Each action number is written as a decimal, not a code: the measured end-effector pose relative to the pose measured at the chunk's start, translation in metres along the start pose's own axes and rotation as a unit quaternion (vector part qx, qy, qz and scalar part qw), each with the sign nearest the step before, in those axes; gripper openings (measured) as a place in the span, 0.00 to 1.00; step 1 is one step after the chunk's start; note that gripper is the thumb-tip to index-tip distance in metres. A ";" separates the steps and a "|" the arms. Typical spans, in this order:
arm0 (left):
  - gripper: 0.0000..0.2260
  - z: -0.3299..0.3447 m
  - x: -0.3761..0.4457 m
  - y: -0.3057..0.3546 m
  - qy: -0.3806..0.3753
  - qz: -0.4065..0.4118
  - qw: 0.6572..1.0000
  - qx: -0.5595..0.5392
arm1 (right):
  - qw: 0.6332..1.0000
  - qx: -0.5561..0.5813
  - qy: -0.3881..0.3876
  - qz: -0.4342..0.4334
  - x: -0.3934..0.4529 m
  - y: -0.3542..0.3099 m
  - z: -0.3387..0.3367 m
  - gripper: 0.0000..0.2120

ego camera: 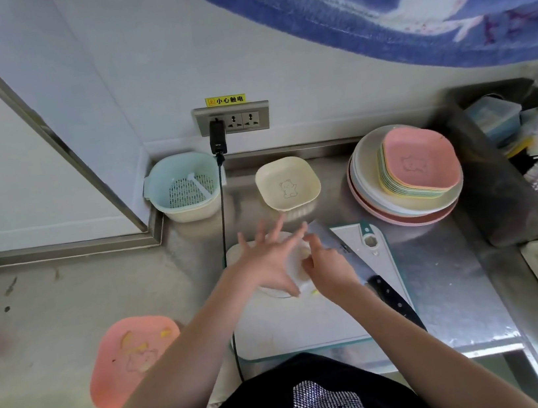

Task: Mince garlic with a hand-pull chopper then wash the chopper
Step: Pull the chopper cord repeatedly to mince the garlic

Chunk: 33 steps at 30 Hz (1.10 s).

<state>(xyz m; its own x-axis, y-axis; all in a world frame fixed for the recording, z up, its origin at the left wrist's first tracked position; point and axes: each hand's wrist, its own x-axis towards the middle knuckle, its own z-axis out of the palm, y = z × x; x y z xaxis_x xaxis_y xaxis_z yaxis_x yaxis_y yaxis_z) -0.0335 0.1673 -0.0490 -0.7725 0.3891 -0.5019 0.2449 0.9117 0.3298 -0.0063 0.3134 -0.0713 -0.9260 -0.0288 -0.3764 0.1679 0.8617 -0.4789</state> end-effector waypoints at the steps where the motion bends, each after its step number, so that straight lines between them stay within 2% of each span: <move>1: 0.59 0.005 0.002 0.008 0.006 0.012 0.999 0.036 | 1.000 -0.022 0.001 0.003 0.001 -0.001 -0.001 0.25; 3: 0.59 0.016 0.005 0.016 0.032 0.004 0.998 0.062 | 0.999 -0.047 -0.001 0.008 0.002 -0.003 -0.002 0.26; 6: 0.51 0.022 0.007 0.015 0.067 -0.010 0.996 0.060 | 0.999 -0.032 0.008 0.023 0.003 0.011 -0.003 0.22; 9: 0.47 0.024 0.007 0.015 0.078 -0.018 0.996 0.048 | 0.981 0.070 0.082 0.162 0.000 0.064 -0.023 0.16; 11: 0.46 0.023 0.006 0.016 0.080 -0.019 0.995 0.049 | 0.956 0.071 0.127 0.256 -0.009 0.101 -0.038 0.15; 12: 0.46 0.024 0.007 0.016 0.078 -0.019 0.995 0.051 | 0.951 0.059 0.143 0.267 -0.014 0.107 -0.043 0.15; 14: 0.46 0.023 0.007 0.016 0.074 -0.020 0.996 0.052 | 0.960 0.061 0.148 0.232 -0.015 0.093 -0.042 0.14; 16: 0.45 0.023 0.007 0.017 0.070 -0.023 0.996 0.050 | 0.982 0.069 0.106 0.140 -0.010 0.059 -0.029 0.12; 18: 0.45 0.022 0.007 0.017 0.067 -0.025 0.996 0.051 | 0.998 0.013 0.047 0.047 -0.008 0.031 -0.012 0.12; 20: 0.45 0.022 0.006 0.017 0.068 -0.025 0.996 0.051 | 0.999 -0.025 0.042 0.002 -0.008 0.035 -0.005 0.13; 22: 0.44 0.022 0.006 0.018 0.070 -0.020 0.996 0.047 | 0.996 0.009 0.068 0.056 -0.011 0.058 -0.011 0.14; 25: 0.43 0.022 0.007 0.020 0.073 -0.022 0.996 0.049 | 0.960 0.088 0.124 0.237 -0.016 0.101 -0.029 0.13; 26: 0.43 0.023 0.007 0.020 0.073 -0.023 0.996 0.049 | 0.950 0.087 0.133 0.268 -0.016 0.107 -0.033 0.14; 28: 0.43 0.023 0.007 0.020 0.070 -0.022 0.996 0.052 | 0.948 0.121 0.158 0.247 -0.011 0.102 -0.034 0.14; 30: 0.43 0.023 0.008 0.019 0.068 -0.023 0.996 0.053 | 0.947 0.230 0.155 0.163 -0.007 0.079 -0.026 0.15; 31: 0.44 0.024 0.009 0.019 0.067 -0.024 0.996 0.052 | 0.937 0.292 0.139 0.133 -0.006 0.065 -0.021 0.16; 33: 0.44 0.023 0.008 0.019 0.065 -0.024 0.996 0.052 | 0.900 0.402 0.109 0.128 -0.004 0.042 -0.014 0.19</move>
<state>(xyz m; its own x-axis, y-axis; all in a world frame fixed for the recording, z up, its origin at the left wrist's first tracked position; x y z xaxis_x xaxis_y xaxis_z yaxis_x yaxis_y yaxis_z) -0.0217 0.1911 -0.0657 -0.8523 0.3304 -0.4054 0.2598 0.9402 0.2202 -0.0006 0.3566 -0.0783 -0.8520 0.2941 -0.4332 0.4944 0.1793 -0.8505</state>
